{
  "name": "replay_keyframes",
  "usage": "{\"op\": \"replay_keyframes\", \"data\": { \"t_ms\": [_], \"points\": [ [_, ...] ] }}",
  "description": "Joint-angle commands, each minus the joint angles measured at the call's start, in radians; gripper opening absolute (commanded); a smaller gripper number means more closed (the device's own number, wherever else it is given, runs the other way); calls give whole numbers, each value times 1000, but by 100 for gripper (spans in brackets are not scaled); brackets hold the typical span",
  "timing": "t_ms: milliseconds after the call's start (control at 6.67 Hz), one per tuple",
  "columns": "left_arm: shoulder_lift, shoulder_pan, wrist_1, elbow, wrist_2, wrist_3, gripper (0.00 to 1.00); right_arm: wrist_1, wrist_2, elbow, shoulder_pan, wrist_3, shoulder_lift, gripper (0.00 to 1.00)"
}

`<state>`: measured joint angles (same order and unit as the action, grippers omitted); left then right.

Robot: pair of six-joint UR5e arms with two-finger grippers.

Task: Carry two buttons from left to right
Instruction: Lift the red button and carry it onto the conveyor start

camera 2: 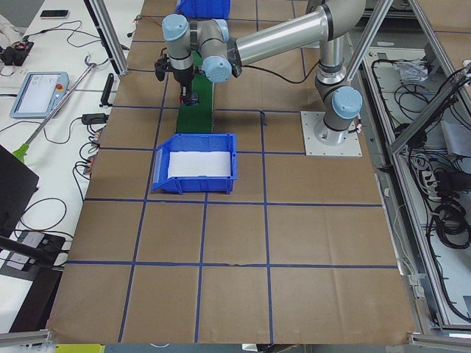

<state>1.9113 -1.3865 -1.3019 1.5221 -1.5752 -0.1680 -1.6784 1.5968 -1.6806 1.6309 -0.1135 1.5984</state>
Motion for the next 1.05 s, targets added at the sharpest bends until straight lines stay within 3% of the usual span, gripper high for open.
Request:
{"op": "replay_keyframes", "data": {
  "t_ms": [0, 300, 749, 899],
  "points": [
    [32, -19, 88, 74, 1, 7, 11, 2, 2, -1, 0, 0, 0, 100],
    [37, -14, 260, 174, 0, -5, 11, 0, 0, 1, 0, 0, 0, 100],
    [48, -14, 283, 188, -3, -39, 15, 0, 0, 2, 0, 0, 0, 100],
    [49, -14, 283, 188, -3, -35, 36, 2, -5, 2, 0, -9, 0, 100]
  ]
}}
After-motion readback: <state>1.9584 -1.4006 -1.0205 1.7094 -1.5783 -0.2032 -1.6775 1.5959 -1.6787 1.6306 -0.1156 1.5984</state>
